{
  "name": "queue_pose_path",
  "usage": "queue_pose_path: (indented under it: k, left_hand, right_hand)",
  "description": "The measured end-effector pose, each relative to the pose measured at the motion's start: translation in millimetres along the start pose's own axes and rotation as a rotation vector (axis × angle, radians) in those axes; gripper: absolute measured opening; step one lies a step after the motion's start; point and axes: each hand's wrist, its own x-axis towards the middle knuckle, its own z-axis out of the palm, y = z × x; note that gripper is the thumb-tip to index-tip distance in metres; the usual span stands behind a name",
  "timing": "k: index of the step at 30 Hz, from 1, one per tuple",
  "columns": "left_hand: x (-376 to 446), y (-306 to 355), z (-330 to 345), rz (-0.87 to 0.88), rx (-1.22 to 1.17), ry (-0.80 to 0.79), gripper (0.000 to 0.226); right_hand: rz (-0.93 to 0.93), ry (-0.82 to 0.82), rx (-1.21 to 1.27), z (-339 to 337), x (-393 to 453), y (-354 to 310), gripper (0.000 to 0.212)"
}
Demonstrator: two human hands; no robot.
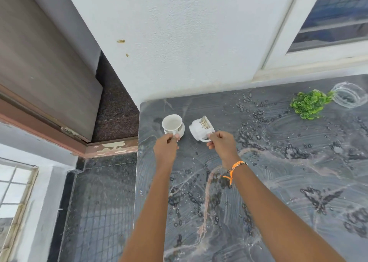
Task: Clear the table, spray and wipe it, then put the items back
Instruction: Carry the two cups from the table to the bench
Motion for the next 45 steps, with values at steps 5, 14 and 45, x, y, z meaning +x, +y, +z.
queue_pose_path:
  k: [5, 14, 45]
  left_hand:
    - [-54, 12, 36, 0.028, 0.002, -0.071, 0.026]
    - [-194, 55, 152, 0.243, 0.075, -0.301, 0.032]
    - [-500, 186, 685, 0.407, 0.313, -0.882, 0.020]
  right_hand:
    - [-0.092, 0.108, -0.067, -57, -15, 14, 0.013]
    - [-0.197, 0.338, -0.166, -251, -84, 65, 0.014]
    - [0.172, 0.856, -0.294, -819, -102, 255, 0.015]
